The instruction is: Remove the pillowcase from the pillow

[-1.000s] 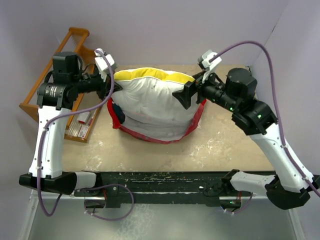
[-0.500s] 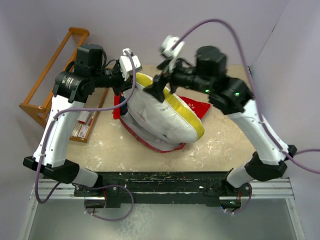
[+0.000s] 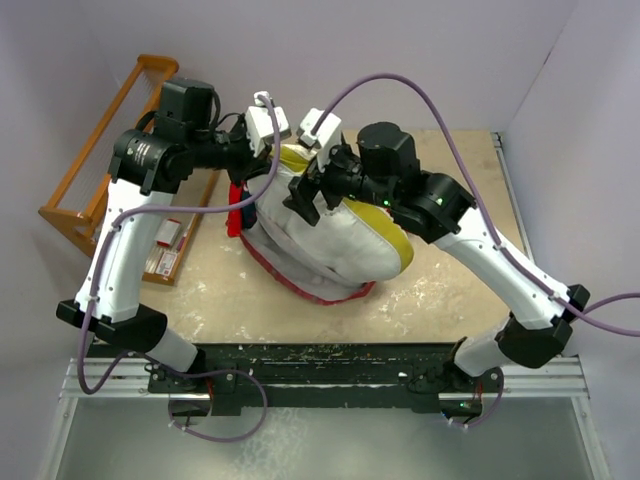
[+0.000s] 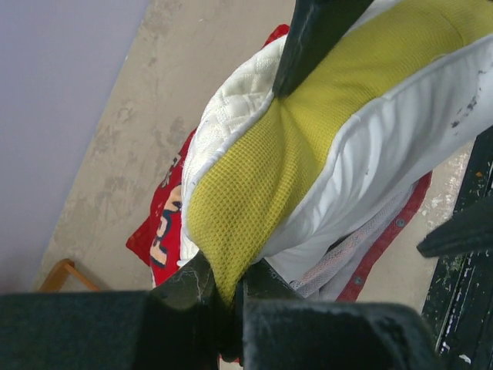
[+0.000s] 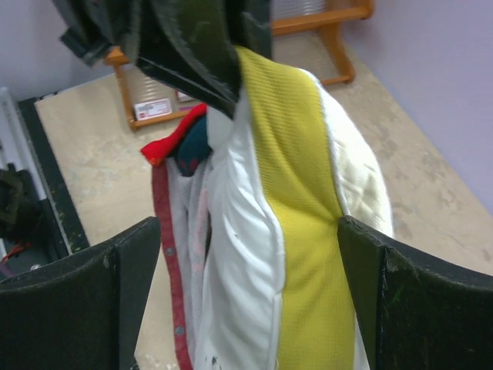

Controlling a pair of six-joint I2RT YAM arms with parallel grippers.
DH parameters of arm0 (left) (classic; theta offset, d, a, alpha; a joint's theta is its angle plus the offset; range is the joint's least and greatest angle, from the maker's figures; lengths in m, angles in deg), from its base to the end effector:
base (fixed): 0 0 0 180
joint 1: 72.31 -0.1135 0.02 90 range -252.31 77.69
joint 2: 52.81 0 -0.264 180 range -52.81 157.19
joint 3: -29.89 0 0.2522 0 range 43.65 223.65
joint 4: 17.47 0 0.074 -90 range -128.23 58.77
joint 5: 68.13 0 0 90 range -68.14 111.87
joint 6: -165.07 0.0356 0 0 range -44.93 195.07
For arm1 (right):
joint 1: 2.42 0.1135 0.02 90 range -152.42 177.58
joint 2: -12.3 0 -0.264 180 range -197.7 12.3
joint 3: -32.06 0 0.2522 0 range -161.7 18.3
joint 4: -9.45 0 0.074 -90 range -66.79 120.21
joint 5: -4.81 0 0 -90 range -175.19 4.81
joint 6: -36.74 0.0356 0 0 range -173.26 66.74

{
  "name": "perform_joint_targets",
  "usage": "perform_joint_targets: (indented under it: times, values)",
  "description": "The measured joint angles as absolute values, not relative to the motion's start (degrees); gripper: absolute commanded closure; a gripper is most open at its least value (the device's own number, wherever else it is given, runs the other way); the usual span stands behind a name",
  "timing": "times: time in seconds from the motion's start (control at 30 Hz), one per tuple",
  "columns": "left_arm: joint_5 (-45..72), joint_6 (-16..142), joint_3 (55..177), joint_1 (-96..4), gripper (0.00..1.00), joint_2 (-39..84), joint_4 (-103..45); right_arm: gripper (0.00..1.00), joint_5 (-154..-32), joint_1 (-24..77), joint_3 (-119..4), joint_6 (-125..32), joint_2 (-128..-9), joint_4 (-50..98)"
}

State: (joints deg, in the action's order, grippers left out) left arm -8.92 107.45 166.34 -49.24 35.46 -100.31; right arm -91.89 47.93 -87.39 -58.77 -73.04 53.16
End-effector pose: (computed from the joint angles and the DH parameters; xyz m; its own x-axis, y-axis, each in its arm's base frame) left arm 0.2378 -0.1211 0.5059 -0.0541 0.5231 -0.8506 0.8916 0.4088 0.1946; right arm 0.1979 0.2453 0.4998 -0.0254 -0.1802 -0.9833 -0.8444 0.5303 -0.0753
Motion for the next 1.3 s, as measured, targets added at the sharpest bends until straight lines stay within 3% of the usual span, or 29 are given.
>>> perform_joint_targets:
  times: [0.2, 0.5, 0.57, 0.6, 0.67, 0.7, 0.73, 0.77, 0.8, 0.83, 0.97, 1.07, 1.2, 1.3]
  values:
    - [-10.5, 107.7, 167.3, -49.2, 1.00, 35.0, -100.4, 0.00, -88.5, 45.2, -87.1, -59.3, -69.8, 53.6]
    - [-12.3, 106.3, 169.1, -49.0, 1.00, 34.4, -102.0, 0.04, -95.9, 43.9, -86.5, -58.7, -73.2, 55.8]
    - [-12.4, 105.9, 169.2, -49.0, 1.00, 34.4, -102.7, 0.13, -98.4, 44.1, -86.3, -58.3, -74.0, 56.1]
    - [-12.4, 105.8, 169.2, -49.0, 1.00, 34.4, -102.8, 0.22, -99.3, 44.1, -86.3, -58.1, -74.5, 56.2]
    - [-12.4, 105.4, 169.2, -49.0, 1.00, 34.5, -102.9, 0.58, -100.8, 44.3, -86.8, -58.0, -75.8, 56.9]
    - [-12.3, 105.1, 169.2, -49.0, 0.91, 34.5, -103.0, 0.86, -101.2, 44.3, -87.3, -58.1, -76.6, 57.2]
    - [-12.1, 104.6, 169.2, -49.1, 0.69, 34.6, -103.0, 1.00, -101.2, 44.3, -87.8, -58.0, -77.4, 57.4]
    - [-11.8, 104.4, 169.2, -49.1, 0.38, 34.6, -103.0, 1.00, -100.7, 44.3, -87.9, -57.8, -77.8, 57.1]
    - [-11.3, 104.0, 169.2, -49.2, 0.21, 34.7, -103.0, 1.00, -99.7, 43.9, -87.7, -57.2, -77.8, 56.7]
    - [-10.8, 103.8, 169.2, -49.2, 0.15, 34.7, -102.6, 1.00, -99.2, 43.3, -87.0, -56.5, -77.4, 55.7]
    - [-10.1, 102.7, 167.4, -49.9, 0.11, 32.8, -96.5, 1.00, -96.0, 38.1, -76.0, -54.2, -70.0, 49.0]
    - [-12.4, 103.2, 162.1, -55.9, 0.11, 29.1, -93.6, 1.00, -93.1, 35.5, -66.9, -54.1, -60.8, 44.0]
    - [-15.5, 107.4, 154.0, -66.1, 0.08, 26.8, -91.5, 1.00, -93.7, 33.9, -66.9, -55.1, -53.0, 43.0]
    - [-17.0, 112.7, 140.4, -67.1, 0.10, 24.8, -89.4, 1.00, -97.0, 33.0, -70.0, -55.4, -51.9, 43.0]
